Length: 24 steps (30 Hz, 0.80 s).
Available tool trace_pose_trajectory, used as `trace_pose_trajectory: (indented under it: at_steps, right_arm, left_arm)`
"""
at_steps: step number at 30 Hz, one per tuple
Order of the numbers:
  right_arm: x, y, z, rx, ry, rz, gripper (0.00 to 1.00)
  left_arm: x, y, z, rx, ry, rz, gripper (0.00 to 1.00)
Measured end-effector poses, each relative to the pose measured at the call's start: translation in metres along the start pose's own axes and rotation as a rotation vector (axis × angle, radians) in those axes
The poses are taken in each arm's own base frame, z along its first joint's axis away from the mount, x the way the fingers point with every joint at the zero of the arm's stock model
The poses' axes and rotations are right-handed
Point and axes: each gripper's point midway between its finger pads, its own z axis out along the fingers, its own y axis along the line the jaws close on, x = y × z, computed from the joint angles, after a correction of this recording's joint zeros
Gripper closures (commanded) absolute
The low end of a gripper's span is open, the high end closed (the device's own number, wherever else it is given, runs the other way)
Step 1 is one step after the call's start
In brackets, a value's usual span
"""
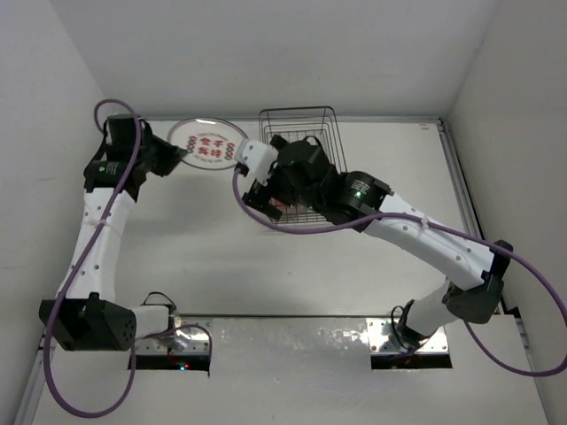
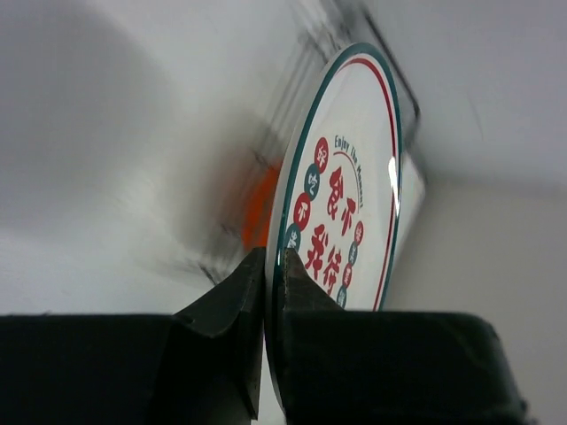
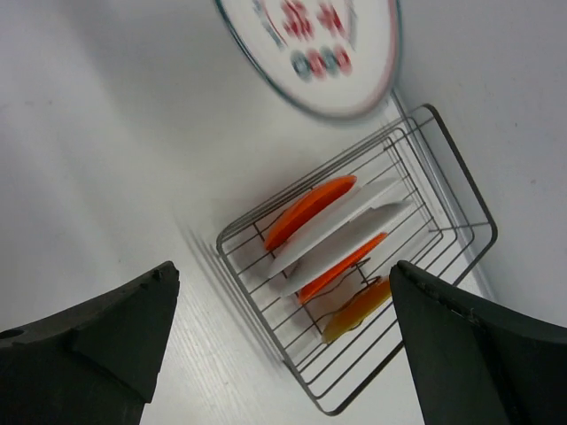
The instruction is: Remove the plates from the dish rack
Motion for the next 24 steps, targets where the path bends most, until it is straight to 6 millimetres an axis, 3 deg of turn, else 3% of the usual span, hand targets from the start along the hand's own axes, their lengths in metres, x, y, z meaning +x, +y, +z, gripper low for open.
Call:
trace_pose_trajectory:
  at_steps: [3,6,10,12,15,17,20,22,23,24]
  right_arm:
    - [0.004,-0.020,-0.005,0.032,-0.016,0.125,0.01]
    - [0.018,-0.053,-0.004,0.102,0.009,0.291,0.06]
    - [0.049,-0.116,0.011,0.226,0.103,0.602,0.19]
    - [0.068,-0.131,0.027,0.245,0.143,0.724,0.23]
    - [0.104,-0.131,0.050,0.241,0.237,0.865,0.30]
    - [0.123,-0.121,0.064,0.223,0.302,0.925,0.33]
    - [0.137,-0.105,0.081,0.189,0.361,0.980,0.41]
    - [0.144,-0.097,0.088,0.179,0.390,1.005,0.42]
    - [0.146,-0.095,0.091,0.175,0.398,1.015,0.42]
    - [0.148,-0.092,0.094,0.173,0.408,1.022,0.43]
  left_arm:
    - [-0.049,0.024,-0.007,-0.069,-0.212,-0.019,1.00]
    - [-0.056,0.051,0.003,-0.119,-0.290,-0.002,1.00]
    - [-0.044,0.107,0.048,-0.245,-0.263,0.005,1.00]
    - [-0.030,0.143,0.075,-0.329,-0.213,0.007,1.00]
    - [-0.010,0.185,0.100,-0.416,-0.147,0.009,1.00]
    - [0.000,0.200,0.107,-0.441,-0.120,0.003,1.00]
    - [0.000,0.198,0.114,-0.401,-0.126,0.001,0.83]
    - [0.004,0.204,0.117,-0.399,-0.128,0.003,0.61]
    - [0.009,0.211,0.117,-0.410,-0.119,-0.001,0.45]
    - [0.016,0.221,0.115,-0.430,-0.107,-0.004,0.38]
